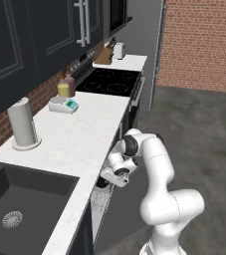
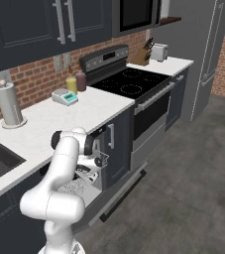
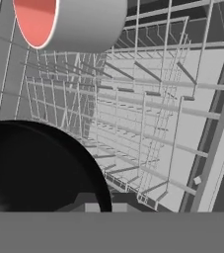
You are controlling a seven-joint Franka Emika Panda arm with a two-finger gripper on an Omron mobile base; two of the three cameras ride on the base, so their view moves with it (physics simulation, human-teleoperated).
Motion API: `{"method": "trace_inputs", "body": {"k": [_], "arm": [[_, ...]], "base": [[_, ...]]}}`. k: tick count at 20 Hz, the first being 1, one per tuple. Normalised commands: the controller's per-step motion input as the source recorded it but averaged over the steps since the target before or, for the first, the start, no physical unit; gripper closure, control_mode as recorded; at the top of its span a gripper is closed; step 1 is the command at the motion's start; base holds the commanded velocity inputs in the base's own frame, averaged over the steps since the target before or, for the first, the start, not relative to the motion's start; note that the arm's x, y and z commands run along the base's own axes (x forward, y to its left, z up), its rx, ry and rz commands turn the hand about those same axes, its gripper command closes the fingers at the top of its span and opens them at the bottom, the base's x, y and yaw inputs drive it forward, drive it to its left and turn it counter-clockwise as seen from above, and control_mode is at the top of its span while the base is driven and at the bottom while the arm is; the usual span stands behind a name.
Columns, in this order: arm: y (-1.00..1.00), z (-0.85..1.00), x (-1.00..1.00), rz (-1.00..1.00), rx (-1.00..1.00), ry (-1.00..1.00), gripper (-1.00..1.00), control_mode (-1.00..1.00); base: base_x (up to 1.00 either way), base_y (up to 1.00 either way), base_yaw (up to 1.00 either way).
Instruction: Pick up the cup and bowl from the counter, place them in the dishwasher, and close the dishwasher door.
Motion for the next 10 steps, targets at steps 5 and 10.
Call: {"method": "trace_inputs", "body": {"k": [5,10], "arm": [[0.00,-0.32,0.00,0.00,0.00,0.00,-1.00,-1.00],[-0.17,-0.04,0.00,0.00,0.00,0.00,-1.00,-1.00]], "base": [[0.00,0.00,0.00],[0.00,0.00,0.00]]}}
